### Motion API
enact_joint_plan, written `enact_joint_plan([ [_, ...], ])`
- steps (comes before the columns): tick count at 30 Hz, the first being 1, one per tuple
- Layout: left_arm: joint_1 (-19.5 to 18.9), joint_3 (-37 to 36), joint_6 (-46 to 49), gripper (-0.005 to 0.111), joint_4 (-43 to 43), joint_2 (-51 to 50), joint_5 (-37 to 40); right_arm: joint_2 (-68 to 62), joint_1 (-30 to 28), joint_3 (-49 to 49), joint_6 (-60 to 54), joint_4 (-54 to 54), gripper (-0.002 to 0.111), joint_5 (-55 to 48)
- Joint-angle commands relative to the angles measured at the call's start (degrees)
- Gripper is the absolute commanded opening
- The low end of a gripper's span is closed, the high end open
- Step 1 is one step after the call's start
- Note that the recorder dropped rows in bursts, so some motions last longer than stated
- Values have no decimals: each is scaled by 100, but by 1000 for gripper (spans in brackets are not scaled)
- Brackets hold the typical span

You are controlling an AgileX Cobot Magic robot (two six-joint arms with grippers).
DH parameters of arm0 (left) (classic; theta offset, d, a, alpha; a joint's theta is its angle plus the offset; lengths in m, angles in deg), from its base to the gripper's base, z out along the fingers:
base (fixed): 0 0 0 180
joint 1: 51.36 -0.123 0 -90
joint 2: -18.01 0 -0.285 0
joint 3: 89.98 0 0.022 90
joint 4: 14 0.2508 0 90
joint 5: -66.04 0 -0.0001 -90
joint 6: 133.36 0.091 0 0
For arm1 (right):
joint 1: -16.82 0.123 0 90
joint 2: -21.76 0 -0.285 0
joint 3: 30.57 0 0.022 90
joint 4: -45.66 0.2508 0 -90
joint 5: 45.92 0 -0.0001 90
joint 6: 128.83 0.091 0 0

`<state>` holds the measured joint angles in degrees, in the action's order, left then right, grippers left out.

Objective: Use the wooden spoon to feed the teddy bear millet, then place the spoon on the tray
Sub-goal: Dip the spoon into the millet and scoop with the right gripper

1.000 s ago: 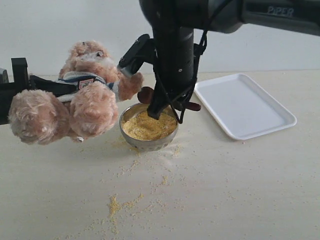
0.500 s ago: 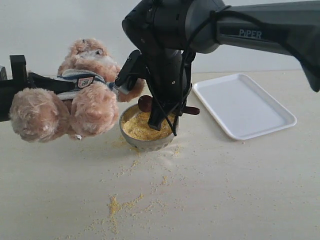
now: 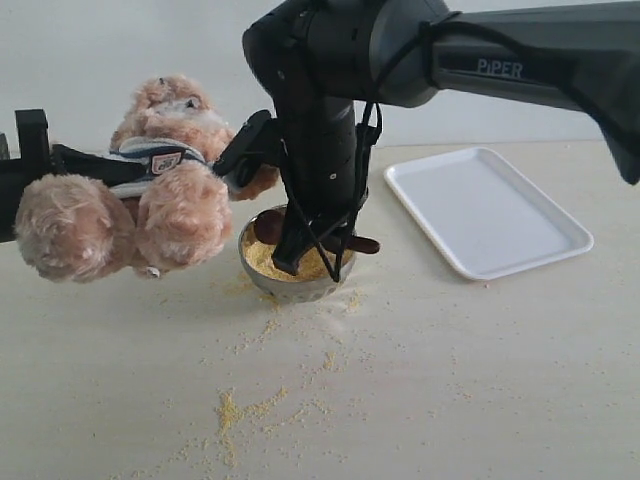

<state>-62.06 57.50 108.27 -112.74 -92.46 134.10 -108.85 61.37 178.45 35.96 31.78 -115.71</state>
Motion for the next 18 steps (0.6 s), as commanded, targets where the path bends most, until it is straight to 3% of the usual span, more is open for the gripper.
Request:
enact_joint_plan([
  [1,-23,63,-31,5,-120,3,190,32,-8,40,210,-159,0,-17],
  [18,-23,63,-31,5,-120,3,190,32,-8,-443,169,-51,0,-17],
])
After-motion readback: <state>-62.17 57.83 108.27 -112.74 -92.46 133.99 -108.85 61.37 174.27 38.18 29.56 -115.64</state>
